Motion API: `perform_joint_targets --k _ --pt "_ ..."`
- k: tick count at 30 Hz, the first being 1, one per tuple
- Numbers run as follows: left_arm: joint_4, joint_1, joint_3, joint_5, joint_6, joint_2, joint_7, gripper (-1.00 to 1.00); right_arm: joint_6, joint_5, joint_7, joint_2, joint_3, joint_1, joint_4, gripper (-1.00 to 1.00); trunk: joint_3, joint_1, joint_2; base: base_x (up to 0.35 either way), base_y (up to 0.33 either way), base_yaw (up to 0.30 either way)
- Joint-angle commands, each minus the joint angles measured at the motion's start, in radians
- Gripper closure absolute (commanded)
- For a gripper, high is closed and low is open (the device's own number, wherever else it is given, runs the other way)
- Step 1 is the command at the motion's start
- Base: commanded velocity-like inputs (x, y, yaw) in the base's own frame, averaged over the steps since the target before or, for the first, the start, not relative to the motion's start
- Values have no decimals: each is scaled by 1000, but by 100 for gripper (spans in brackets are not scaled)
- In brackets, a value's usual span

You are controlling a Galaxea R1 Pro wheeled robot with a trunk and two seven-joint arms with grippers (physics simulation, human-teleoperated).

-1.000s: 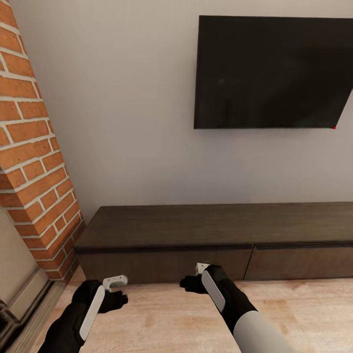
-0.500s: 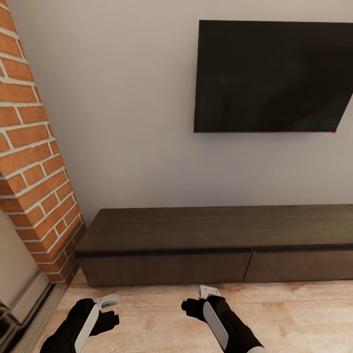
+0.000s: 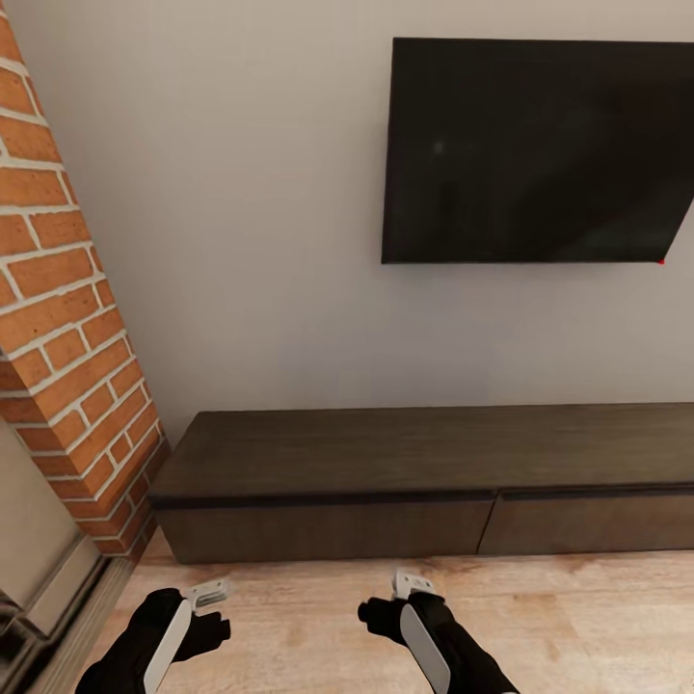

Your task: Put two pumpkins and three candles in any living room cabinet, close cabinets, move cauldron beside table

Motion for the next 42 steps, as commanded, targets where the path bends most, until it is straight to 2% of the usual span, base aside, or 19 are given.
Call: perform_joint_targets --k 1,6,13,26,33,42 --pt "0 0 0 0 0 0 0 -100 -3 0 0 0 0 0 2 -100 2 -4 7 0 0 0" --pt "0 0 0 2 0 -3 0 -100 -13 3 0 -1 0 0 11 -100 10 -23 42 0 0 0" --pt "0 0 0 0 0 1 -1 -100 -23 0 0 -16 1 0 27 -100 22 -50 91 0 0 0" --pt "0 0 0 0 -1 -3 1 -100 -27 0 2 -19 1 0 31 -100 44 -100 182 0 0 0" --pt "0 0 0 0 -2 -4 2 -100 -27 0 2 -36 1 0 31 -100 57 -127 231 0 0 0" --pt "0 -1 -1 0 -2 -6 3 -100 -27 0 2 -39 0 0 31 -100 76 -161 294 0 0 0"
